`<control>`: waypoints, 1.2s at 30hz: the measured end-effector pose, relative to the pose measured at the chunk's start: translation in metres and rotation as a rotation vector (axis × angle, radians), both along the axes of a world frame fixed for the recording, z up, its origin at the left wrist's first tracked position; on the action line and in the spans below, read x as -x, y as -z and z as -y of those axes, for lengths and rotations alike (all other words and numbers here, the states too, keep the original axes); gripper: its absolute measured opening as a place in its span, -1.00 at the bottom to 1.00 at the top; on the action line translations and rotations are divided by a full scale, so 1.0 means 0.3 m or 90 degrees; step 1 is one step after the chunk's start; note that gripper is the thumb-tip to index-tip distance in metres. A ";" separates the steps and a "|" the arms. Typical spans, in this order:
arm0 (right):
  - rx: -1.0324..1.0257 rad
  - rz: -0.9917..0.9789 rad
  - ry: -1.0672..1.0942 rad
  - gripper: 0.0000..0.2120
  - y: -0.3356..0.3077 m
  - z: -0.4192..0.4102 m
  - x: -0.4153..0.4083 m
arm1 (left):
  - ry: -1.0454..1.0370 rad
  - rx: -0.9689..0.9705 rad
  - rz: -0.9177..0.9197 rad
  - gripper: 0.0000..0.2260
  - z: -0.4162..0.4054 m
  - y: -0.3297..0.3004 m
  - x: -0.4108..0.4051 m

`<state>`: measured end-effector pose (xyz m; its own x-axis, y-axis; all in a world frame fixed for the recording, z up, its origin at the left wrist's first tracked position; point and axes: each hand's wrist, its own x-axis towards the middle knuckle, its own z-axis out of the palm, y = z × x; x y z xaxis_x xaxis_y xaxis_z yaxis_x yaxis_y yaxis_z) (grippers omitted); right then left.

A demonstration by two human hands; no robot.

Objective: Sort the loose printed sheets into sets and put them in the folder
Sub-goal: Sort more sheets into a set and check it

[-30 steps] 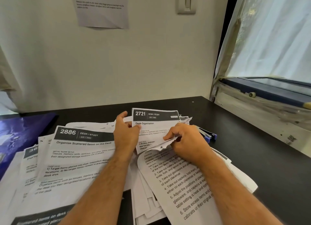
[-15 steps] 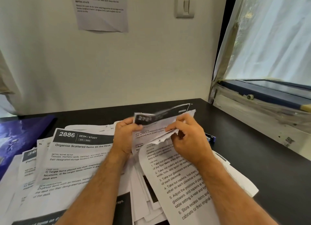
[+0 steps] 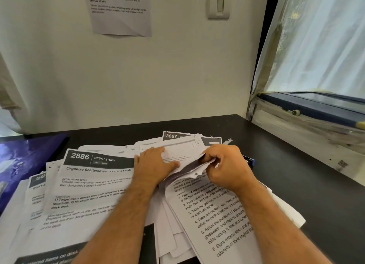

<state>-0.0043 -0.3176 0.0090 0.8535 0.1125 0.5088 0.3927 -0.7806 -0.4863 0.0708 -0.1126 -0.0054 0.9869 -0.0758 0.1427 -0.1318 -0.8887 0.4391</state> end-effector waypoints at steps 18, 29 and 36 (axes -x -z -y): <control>-0.001 0.055 0.001 -0.85 -0.001 -0.033 -0.012 | 0.122 0.467 0.009 -0.70 -0.053 -0.044 0.018; 0.043 -0.009 -0.004 -0.78 -0.021 -0.031 0.005 | 0.076 0.510 -0.094 -0.77 -0.036 -0.059 0.034; 0.013 -0.045 -0.002 -0.76 -0.019 -0.026 0.002 | 0.029 0.747 -0.194 -0.36 -0.045 -0.068 -0.004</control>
